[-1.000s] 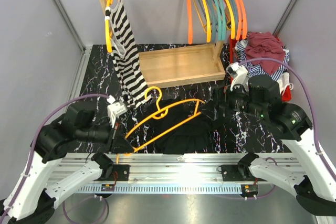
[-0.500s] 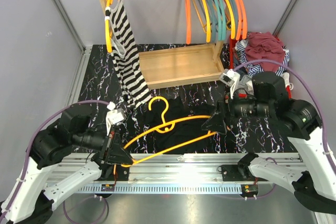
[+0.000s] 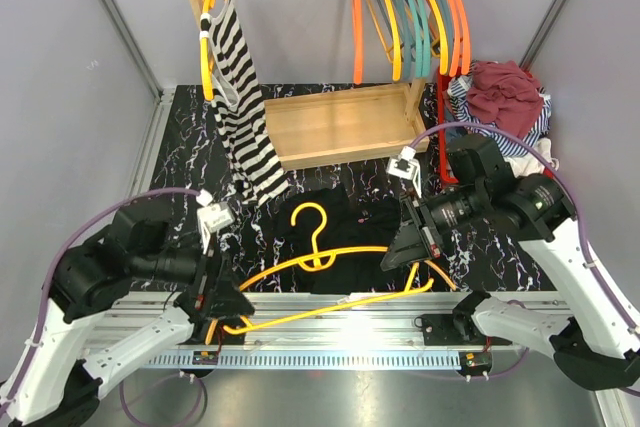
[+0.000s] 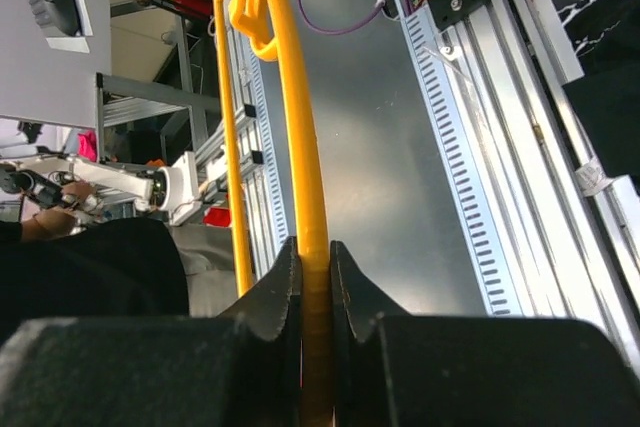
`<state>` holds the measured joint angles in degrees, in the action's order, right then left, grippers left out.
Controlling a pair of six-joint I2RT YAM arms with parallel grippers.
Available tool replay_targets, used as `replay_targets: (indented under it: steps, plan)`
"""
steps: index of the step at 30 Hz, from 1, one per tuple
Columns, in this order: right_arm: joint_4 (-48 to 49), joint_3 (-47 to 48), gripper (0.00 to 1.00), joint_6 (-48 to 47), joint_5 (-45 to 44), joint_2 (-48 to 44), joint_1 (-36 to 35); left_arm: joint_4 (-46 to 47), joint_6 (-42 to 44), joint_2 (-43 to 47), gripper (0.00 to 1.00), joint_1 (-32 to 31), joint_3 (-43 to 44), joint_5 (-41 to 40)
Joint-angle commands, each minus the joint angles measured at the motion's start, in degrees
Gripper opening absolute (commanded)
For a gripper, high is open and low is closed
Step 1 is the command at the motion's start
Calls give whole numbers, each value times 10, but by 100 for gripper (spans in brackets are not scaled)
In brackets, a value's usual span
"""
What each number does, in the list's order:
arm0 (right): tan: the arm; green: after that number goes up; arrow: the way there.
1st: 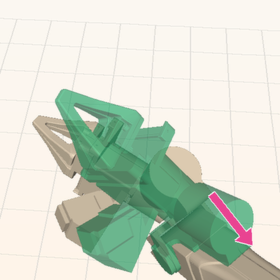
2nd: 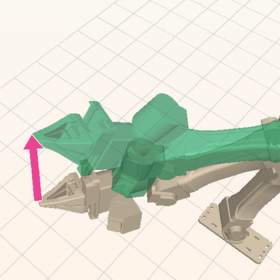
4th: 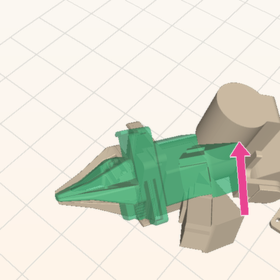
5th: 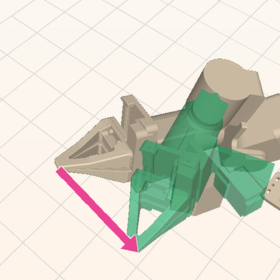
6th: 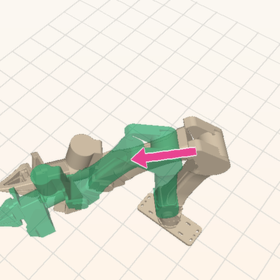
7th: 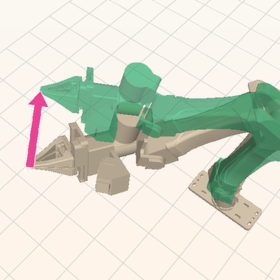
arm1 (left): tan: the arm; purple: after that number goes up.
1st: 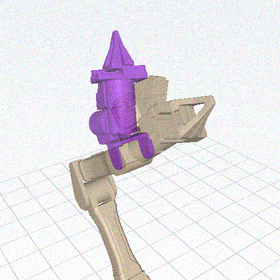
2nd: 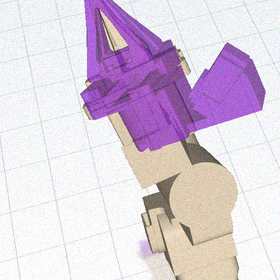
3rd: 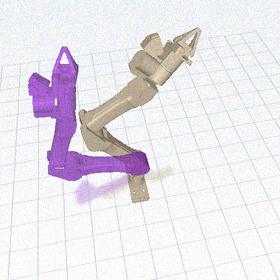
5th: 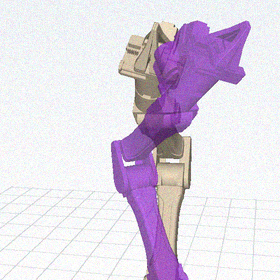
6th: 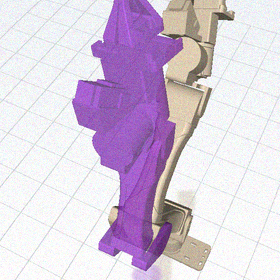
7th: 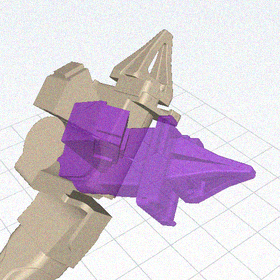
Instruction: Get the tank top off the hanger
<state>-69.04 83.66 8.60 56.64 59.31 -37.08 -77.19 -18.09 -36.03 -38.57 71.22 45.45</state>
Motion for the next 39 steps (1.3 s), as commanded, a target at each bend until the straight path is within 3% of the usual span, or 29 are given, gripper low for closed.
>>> replay_targets:
  steps: [1,2,3,5,6,9,12,17,21,23,26,27,29,33,35,39]
  plan:
    - [-9,40,0,17,7,5,0,-35,-3,-27,99,2,33,-210]
    - [-12,48,0,18,-7,8,0,-49,-9,-33,99,2,39,-262]
    - [-19,71,0,21,-67,11,0,-61,-15,-41,99,2,44,-364]
    - [-22,95,0,32,-147,19,0,-89,-41,-46,99,2,52,-465]
    - [-21,125,0,38,-266,23,0,-95,-52,-44,99,2,53,-549]
    - [-11,193,0,50,-491,33,-1,-101,-91,-36,99,2,57,-648]
    - [52,232,0,27,-584,32,-1,-89,-100,-28,99,2,54,-690]
    - [118,298,0,-50,-646,110,-22,-61,-107,-30,99,2,49,-716]
    - [150,391,0,-129,-860,204,-125,-46,-107,-37,99,2,41,-721]
    - [129,442,0,-154,-874,263,-132,-40,-108,-34,99,2,38,-722]
    - [69,500,0,-184,-769,287,-132,-31,-109,-17,99,2,35,-716]
    - [36,498,0,-191,-690,283,-131,-26,-109,-9,99,2,34,-713]
    - [18,470,0,-185,-614,250,-131,-13,-108,18,99,2,30,-700]
    - [-63,392,0,-139,-540,194,-131,6,-114,62,99,2,24,-684]
    - [-78,373,0,-110,-558,166,-131,21,-117,80,99,2,22,-679]
    - [-41,364,0,-90,-676,136,-131,60,-114,85,99,2,-5,-645]
